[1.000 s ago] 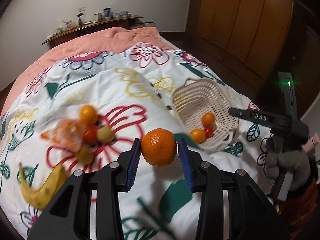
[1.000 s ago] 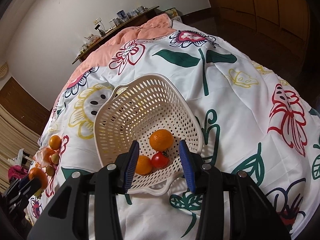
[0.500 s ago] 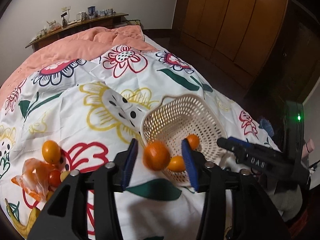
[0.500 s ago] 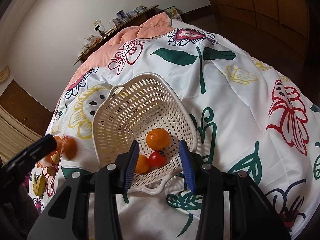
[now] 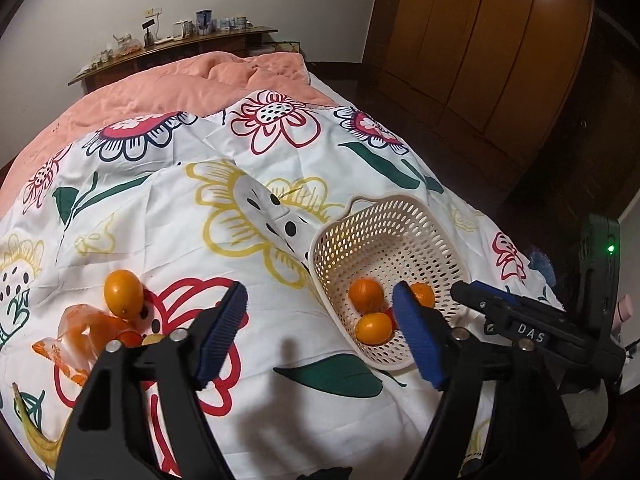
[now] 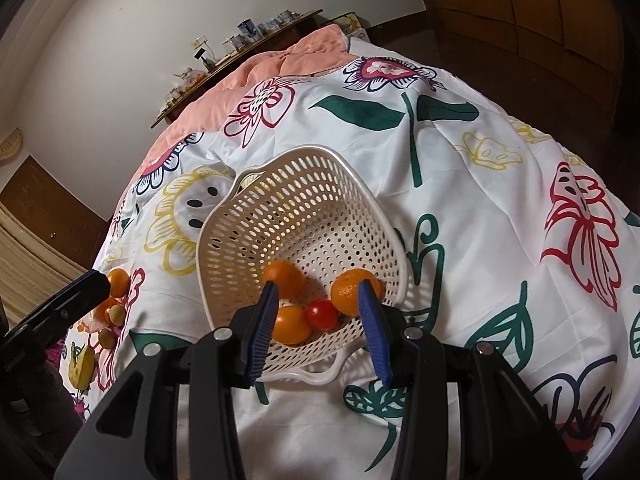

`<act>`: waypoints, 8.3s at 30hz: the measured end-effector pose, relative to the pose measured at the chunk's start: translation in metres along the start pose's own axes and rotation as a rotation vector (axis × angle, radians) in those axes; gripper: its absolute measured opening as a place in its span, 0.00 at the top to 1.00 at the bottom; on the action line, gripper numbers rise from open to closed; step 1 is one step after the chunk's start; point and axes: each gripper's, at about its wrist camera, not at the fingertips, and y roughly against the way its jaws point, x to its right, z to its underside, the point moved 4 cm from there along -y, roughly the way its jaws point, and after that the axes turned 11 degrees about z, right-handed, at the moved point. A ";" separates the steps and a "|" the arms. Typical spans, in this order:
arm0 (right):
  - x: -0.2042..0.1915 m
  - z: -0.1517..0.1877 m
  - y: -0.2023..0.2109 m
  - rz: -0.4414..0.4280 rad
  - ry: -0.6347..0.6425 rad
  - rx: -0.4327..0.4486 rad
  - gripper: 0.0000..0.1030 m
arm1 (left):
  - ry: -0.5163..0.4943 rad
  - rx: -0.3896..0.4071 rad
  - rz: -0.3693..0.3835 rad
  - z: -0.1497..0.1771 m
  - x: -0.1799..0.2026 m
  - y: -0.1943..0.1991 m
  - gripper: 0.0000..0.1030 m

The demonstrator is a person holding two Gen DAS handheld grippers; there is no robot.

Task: Organize fruits
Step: 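Carry the large orange with the left gripper and release it into the basket, then return the left gripper to the pile and grasp the orange mesh bag, then reach the right gripper to the pile and close on a large orange, then carry the orange into the basket with the right gripper while the left gripper holds the mesh bag, then carry the orange mesh bag with the left gripper and release it into the basket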

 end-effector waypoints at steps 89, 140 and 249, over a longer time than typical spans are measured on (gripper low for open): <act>-0.114 0.036 0.002 -0.131 0.243 -0.086 0.38 | 0.274 0.037 -0.214 0.043 -0.169 0.073 0.20; -0.316 0.031 -0.069 -0.154 0.540 -0.194 0.39 | 0.283 0.249 -0.200 0.081 -0.165 0.172 0.40; -0.010 -0.020 -0.041 0.078 0.049 -0.058 0.60 | 0.073 0.009 -0.034 0.041 -0.056 0.056 0.40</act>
